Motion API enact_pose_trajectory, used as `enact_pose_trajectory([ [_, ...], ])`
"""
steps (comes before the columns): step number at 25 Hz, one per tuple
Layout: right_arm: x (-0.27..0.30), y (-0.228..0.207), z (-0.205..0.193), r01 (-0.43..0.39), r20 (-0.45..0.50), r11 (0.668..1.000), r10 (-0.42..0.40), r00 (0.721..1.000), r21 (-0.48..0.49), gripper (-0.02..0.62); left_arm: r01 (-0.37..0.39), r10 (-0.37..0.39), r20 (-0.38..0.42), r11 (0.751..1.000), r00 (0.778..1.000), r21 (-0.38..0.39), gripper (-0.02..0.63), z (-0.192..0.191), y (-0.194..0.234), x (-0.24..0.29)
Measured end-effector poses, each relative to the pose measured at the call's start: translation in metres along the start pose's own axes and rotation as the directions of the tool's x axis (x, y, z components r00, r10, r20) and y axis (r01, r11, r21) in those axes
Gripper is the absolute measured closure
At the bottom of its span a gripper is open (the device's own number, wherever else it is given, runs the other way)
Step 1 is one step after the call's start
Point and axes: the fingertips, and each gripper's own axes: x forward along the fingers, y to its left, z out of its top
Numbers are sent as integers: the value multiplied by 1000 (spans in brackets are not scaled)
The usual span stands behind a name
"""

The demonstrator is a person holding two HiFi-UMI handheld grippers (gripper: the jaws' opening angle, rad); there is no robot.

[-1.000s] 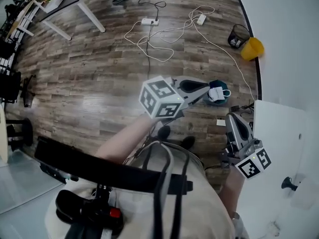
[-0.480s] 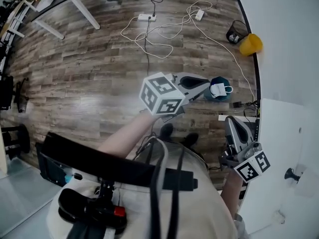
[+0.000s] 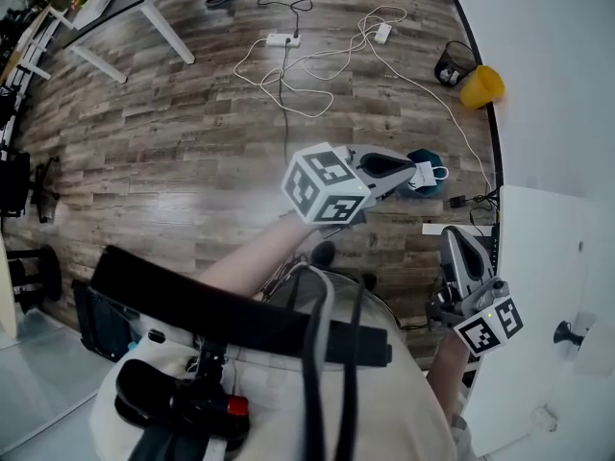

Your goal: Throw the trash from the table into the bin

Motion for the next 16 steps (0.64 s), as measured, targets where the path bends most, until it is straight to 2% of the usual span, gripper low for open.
enact_pose_trajectory([
  [6,-44,-17,12,11,81,998,-16,997,57,580,34,-33,-35,999,999,37,592,5,-32,41],
  [10,-66,-20,27,4,108,1000,-3,994,-9,580,75,-72,-67,997,995,36,594,0,-62,75],
  [12,-80,-26,31,-3,117,1000,6,993,-23,580,79,-75,-76,996,994,51,592,-1,-74,91],
  [16,-104,-41,26,-43,131,999,40,991,19,580,51,-45,-76,996,996,71,594,0,-86,107],
])
